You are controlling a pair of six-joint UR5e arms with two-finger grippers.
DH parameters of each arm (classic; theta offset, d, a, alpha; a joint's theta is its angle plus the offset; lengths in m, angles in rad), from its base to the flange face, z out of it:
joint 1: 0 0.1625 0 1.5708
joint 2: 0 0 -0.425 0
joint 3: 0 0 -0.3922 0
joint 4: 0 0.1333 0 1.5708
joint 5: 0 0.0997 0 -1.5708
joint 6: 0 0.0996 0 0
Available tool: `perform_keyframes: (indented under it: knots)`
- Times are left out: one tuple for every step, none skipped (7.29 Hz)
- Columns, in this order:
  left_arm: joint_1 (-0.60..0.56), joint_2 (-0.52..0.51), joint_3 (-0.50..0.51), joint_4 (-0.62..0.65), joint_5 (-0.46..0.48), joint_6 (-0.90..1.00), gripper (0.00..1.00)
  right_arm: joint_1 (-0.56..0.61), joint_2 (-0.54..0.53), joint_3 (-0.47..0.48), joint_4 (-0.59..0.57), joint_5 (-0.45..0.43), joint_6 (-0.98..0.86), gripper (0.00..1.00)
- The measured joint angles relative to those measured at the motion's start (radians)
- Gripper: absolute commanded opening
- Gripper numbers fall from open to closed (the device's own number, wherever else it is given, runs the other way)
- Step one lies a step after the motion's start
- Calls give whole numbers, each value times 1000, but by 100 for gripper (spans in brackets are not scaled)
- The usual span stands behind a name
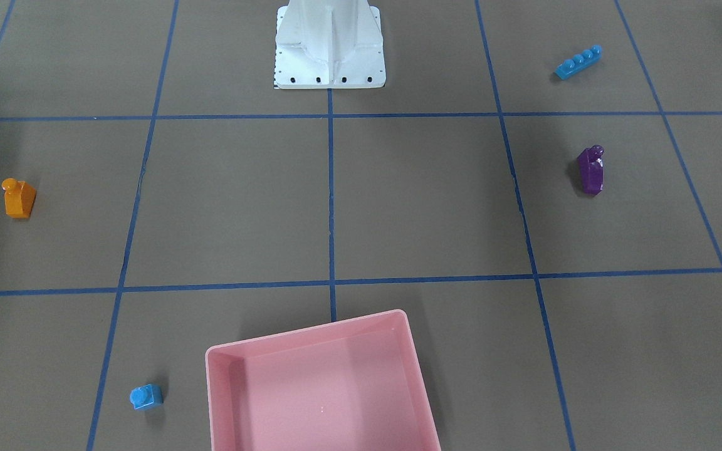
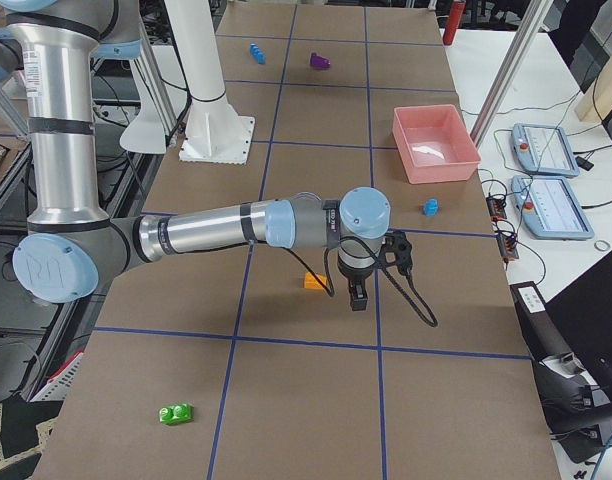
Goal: Put all blocks into box
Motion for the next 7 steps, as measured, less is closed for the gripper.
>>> perform_keyframes:
  knots:
    - [6,-6,-3,-20,-3,-2,100,-46,-2,19,2,21,25,100]
    - [22,-10,-2,-51,-1,-5,100,-113,-1,32,5,-1,57,100]
    - [47,-10,0,-74,2,-18,100,-189,-2,37,31,-47,117,100]
    - [68,-10,1,-85,2,-54,100,-261,-5,36,91,-83,207,100]
    - [82,-10,0,-90,2,-91,100,-326,-7,29,162,-116,306,100]
    - [89,-10,0,-93,2,-112,100,-386,-8,8,224,-142,381,100]
    - [92,-10,0,-93,1,-120,100,-433,-8,-16,260,-155,419,100]
